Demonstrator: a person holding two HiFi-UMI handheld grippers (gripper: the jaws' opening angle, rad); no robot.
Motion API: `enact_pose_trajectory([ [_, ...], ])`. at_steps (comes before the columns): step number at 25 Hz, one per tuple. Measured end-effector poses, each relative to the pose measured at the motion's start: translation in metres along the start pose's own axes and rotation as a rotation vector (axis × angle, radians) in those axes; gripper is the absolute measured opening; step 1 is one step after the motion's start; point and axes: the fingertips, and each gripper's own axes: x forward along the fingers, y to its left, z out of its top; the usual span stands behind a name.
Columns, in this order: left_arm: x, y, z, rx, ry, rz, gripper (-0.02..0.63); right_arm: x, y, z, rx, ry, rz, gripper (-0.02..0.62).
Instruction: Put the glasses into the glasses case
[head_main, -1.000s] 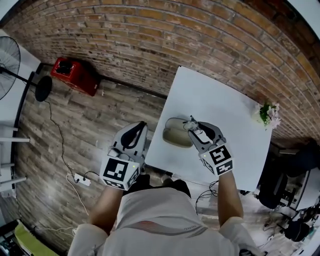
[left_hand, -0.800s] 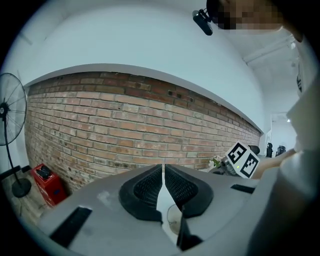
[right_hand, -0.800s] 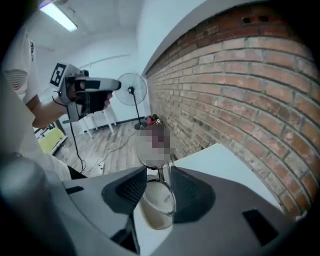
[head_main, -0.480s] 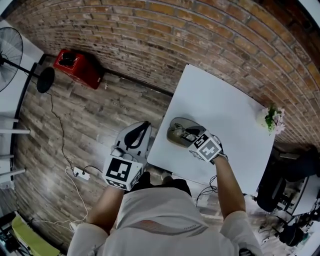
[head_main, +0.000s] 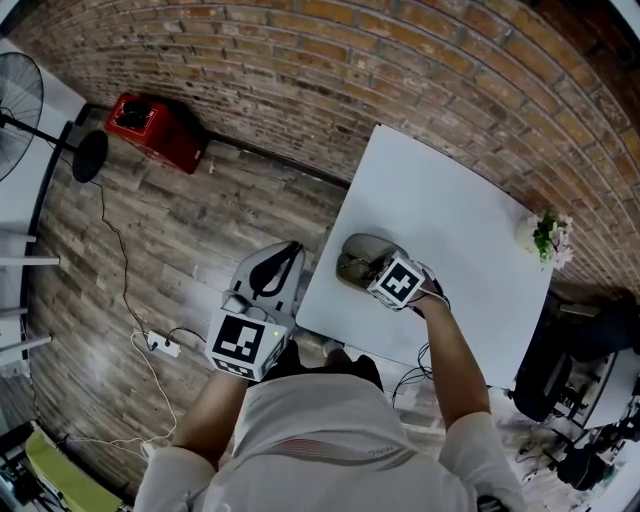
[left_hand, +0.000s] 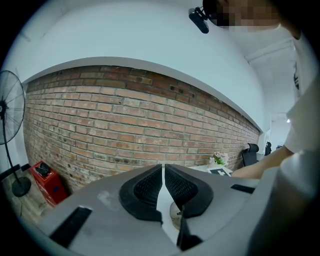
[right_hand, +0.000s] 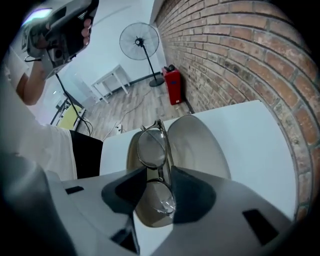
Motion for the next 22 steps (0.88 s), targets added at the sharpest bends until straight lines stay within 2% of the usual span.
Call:
enact_pose_trajectory([
  [5, 0.003, -0.004, -0.004, 0.001, 0.011, -0.011, 0.028, 0.008, -0.002, -0.007, 0.013, 0.071, 0.010, 0.204],
  [12, 0.005, -0.005, -0.007, -0.001, 0.019, -0.018, 0.028, 0.019, 0.006, -0.015, -0.016, 0.175, 0.068, 0.207],
  [22, 0.001, -0.005, -0.008, 0.005, 0.024, -0.022, 0.028, 0.024, 0.010, -0.018, -0.025, 0.187, 0.048, 0.209],
])
